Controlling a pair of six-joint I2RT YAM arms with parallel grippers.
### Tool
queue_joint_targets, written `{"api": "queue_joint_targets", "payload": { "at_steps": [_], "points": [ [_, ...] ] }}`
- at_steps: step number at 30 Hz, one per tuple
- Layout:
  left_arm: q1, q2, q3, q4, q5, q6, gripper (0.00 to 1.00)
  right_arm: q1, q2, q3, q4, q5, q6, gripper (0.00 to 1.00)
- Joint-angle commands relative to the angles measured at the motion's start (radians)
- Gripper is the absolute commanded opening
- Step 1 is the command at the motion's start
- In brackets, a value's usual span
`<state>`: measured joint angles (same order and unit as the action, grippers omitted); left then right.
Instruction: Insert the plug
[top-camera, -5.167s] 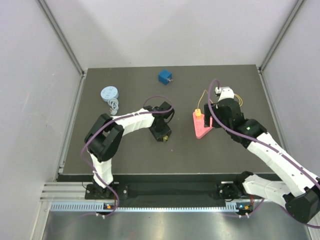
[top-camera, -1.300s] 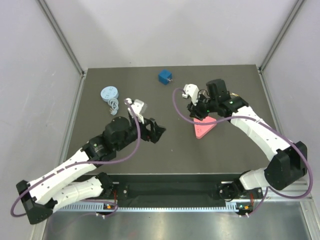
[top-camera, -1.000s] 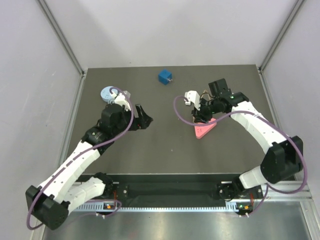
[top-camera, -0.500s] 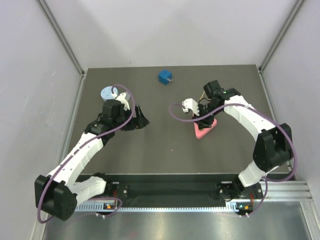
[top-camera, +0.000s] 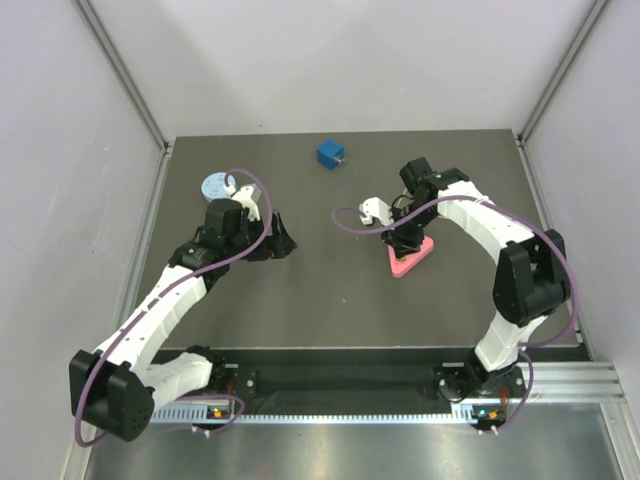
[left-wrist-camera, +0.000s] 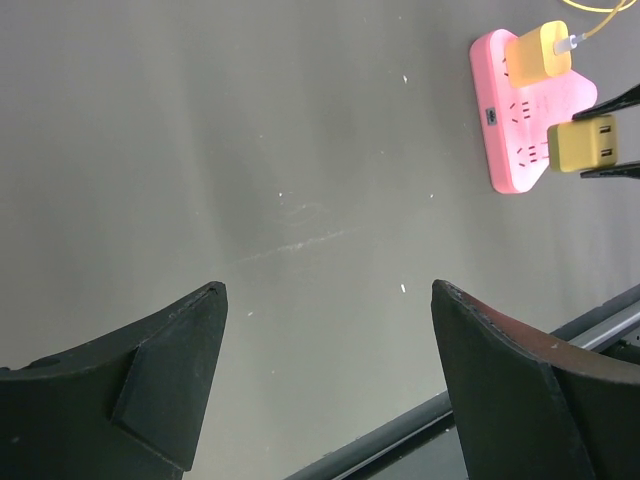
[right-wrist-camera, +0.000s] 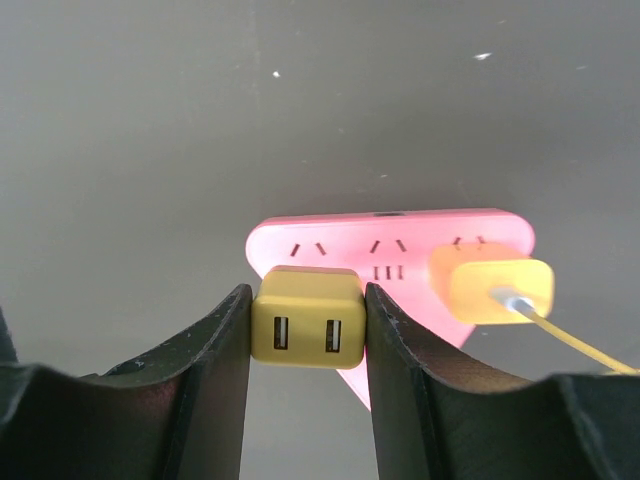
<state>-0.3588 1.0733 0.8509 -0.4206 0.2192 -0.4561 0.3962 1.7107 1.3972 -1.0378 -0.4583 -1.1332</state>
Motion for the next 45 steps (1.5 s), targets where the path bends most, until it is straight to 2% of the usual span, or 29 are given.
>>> {"api": "queue_joint_targets", "payload": {
  "at_steps": [1, 32, 45],
  "points": [
    [0.007, -0.012, 0.008, 0.009, -0.007, 0.023, 0.88, -0.008, 0.027, 0.049, -0.047, -0.031, -0.037, 0.0],
    [0.012, -0.016, 0.008, 0.013, -0.006, 0.019, 0.88, -0.028, 0.047, -0.05, 0.039, -0.057, -0.023, 0.0],
    [0.017, -0.016, 0.008, 0.011, -0.007, 0.019, 0.88, -0.033, 0.023, -0.078, 0.081, 0.012, -0.028, 0.0]
  ]
}}
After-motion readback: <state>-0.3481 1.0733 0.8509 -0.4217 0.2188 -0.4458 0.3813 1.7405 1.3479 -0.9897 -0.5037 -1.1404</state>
